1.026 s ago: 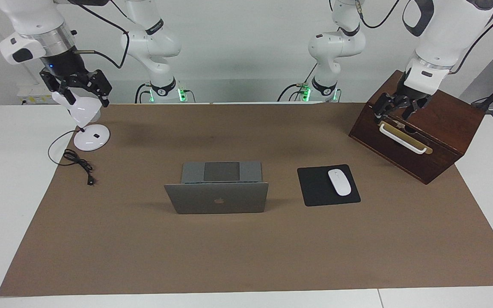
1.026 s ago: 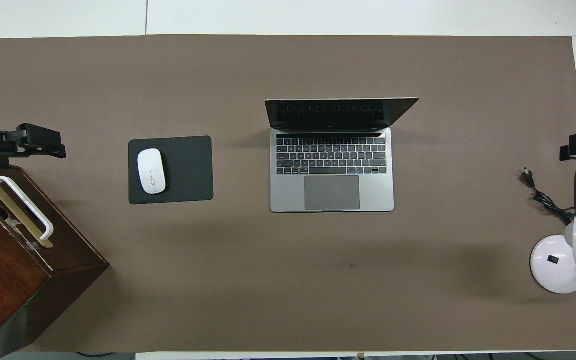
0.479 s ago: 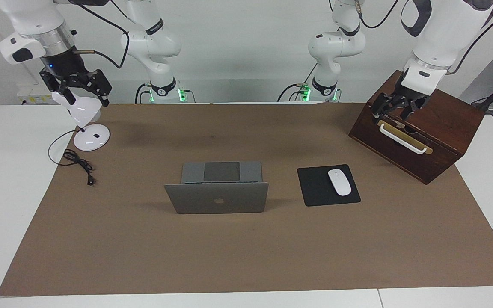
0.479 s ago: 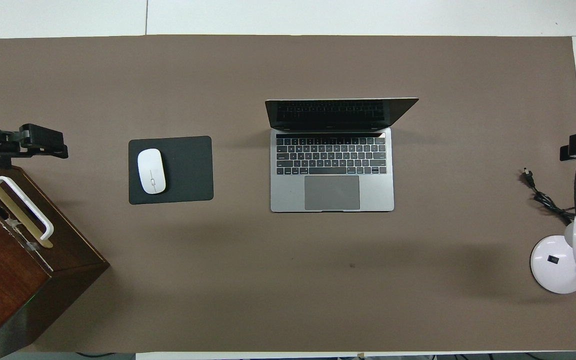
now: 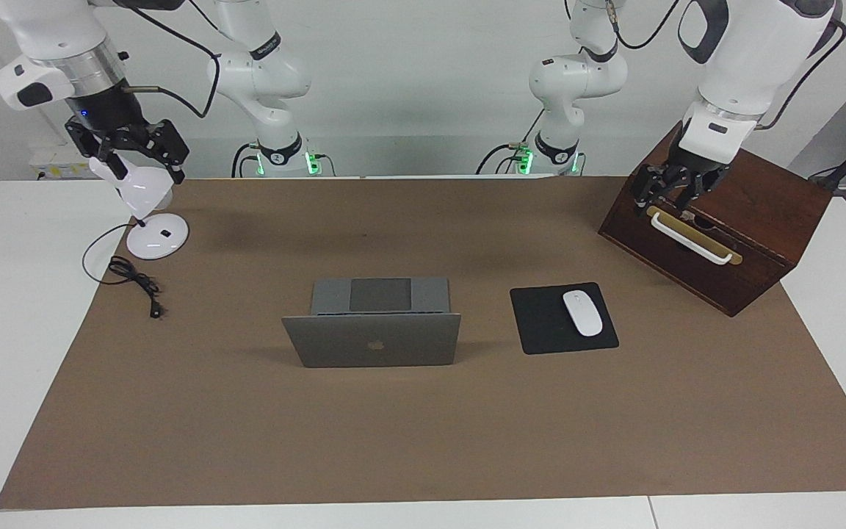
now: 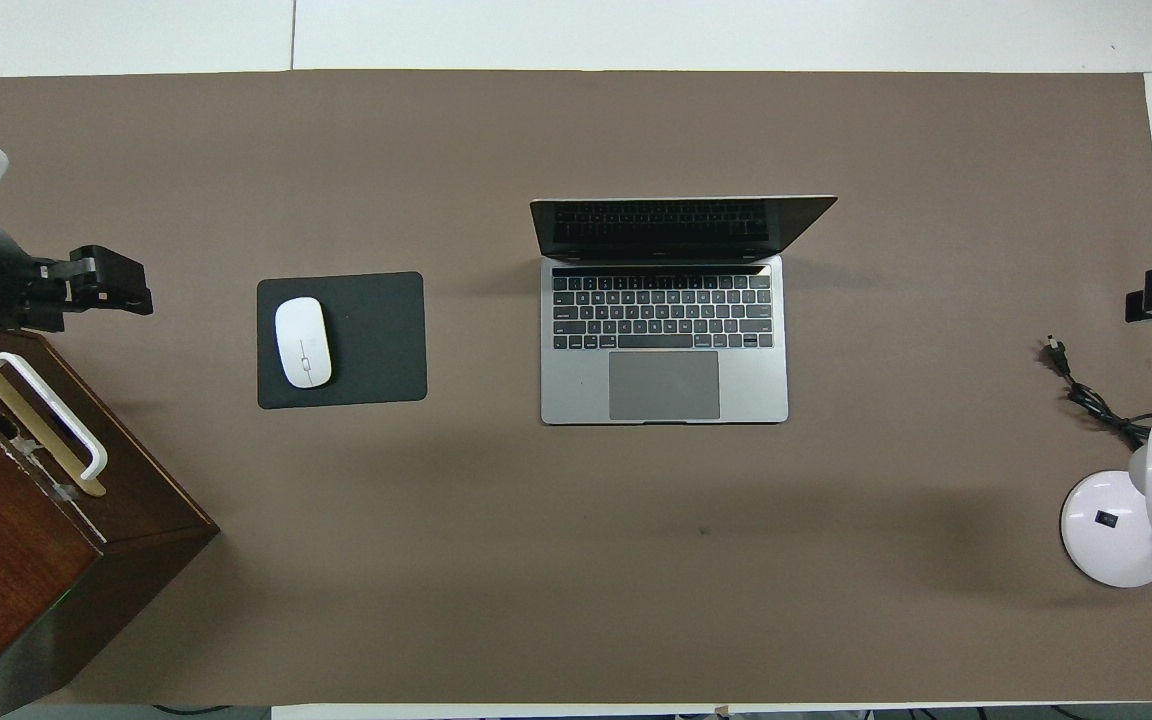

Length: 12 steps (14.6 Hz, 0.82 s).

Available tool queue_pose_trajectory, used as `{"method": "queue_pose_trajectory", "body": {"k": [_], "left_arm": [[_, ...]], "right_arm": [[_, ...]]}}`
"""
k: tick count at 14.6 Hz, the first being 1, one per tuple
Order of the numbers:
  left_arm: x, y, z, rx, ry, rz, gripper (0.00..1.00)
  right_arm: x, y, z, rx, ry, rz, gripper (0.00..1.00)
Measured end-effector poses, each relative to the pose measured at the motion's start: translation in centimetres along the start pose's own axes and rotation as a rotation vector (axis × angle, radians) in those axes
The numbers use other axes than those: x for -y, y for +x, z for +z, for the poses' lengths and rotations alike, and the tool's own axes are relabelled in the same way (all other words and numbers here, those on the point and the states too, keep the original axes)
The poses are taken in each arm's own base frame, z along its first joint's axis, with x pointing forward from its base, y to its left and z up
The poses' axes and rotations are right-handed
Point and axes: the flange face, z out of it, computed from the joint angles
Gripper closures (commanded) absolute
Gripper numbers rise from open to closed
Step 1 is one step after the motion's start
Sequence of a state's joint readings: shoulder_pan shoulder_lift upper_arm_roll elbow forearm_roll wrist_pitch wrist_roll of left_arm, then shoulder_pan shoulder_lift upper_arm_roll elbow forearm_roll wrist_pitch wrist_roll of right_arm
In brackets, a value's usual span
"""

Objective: Close laptop with both arms
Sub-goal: 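Move the left gripper toward the laptop while the right arm rises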

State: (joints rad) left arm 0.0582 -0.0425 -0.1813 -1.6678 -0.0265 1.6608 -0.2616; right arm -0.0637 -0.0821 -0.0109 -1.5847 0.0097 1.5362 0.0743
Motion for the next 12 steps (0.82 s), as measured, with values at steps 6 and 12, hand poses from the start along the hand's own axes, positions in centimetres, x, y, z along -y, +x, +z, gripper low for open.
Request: {"method": "queue_pose_trajectory", "body": {"k": [6, 12], "left_arm": [[-3.0, -2.4, 5.4, 0.002, -0.119, -0.309, 0.82], [-5.6, -4.3, 8.4, 0.076, -0.273, -0.689, 0.85]], "right_arm": [[-0.2, 0.1, 0.0, -0.012, 0.001, -0.024, 0.0], [-1.2, 2.5, 1.8, -0.037, 0.0, -0.028, 0.3]]}}
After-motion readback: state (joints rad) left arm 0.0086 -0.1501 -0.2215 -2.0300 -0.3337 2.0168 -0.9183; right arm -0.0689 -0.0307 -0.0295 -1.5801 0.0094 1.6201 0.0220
